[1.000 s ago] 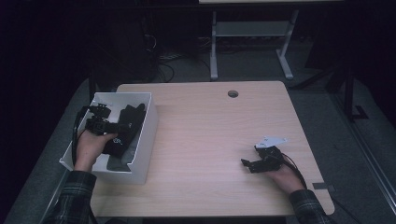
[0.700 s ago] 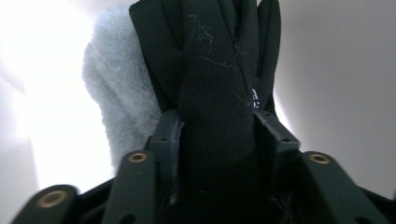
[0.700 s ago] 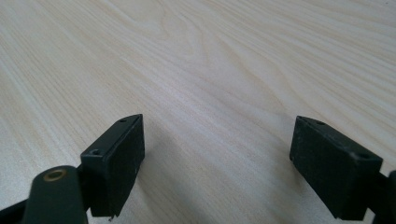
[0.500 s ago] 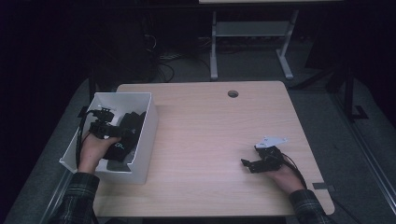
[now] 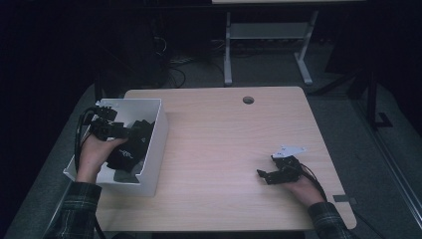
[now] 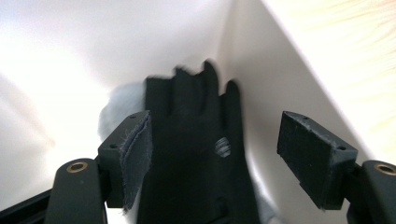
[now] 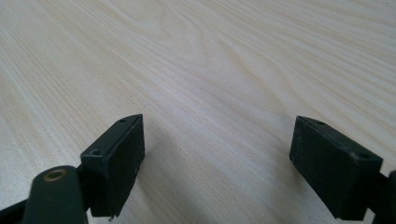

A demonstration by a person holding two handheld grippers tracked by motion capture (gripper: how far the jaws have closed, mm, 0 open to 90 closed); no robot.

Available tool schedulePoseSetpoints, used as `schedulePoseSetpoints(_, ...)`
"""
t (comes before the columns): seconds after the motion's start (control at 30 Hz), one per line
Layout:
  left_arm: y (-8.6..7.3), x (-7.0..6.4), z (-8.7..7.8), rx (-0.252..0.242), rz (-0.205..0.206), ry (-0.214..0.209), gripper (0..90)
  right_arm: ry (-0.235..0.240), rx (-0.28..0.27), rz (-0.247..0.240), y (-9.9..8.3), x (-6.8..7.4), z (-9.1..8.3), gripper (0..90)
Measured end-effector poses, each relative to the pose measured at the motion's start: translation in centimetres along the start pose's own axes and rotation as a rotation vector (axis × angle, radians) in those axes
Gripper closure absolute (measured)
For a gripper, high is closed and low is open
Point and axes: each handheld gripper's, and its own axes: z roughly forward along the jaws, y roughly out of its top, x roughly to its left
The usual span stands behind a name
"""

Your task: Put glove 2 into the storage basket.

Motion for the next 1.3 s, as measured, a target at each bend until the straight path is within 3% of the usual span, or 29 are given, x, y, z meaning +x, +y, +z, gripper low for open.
schedulePoseSetpoints(0.2, 1.6, -2.8, 0.2, -0.047, 0.039, -0.062, 26.0, 0.0, 0.0, 0.0, 0.0, 0.0, 0.0, 17.8)
schedulePoseSetpoints(0.37, 2.4, -5.4, 0.7, -0.055, 0.086, -0.116, 26.0, 0.001, 0.0, -0.001, 0.0, 0.0, 0.0, 17.6)
schedulePoseSetpoints(0.7, 2.6, -10.7, 1.8, -0.082, 0.165, -0.211, 26.0, 0.002, 0.0, -0.001, 0.0, 0.0, 0.0, 17.4)
schedulePoseSetpoints(1.07, 1.0, -15.3, 5.2, -0.057, 0.238, -0.302, 26.0, 0.002, 0.0, -0.001, 0.0, 0.0, 0.0, 17.3)
schedulePoseSetpoints(1.3, -1.3, -17.5, 8.1, -0.006, 0.324, -0.324, 22.9, 0.002, 0.001, 0.0, 0.0, 0.0, 0.0, 17.3)
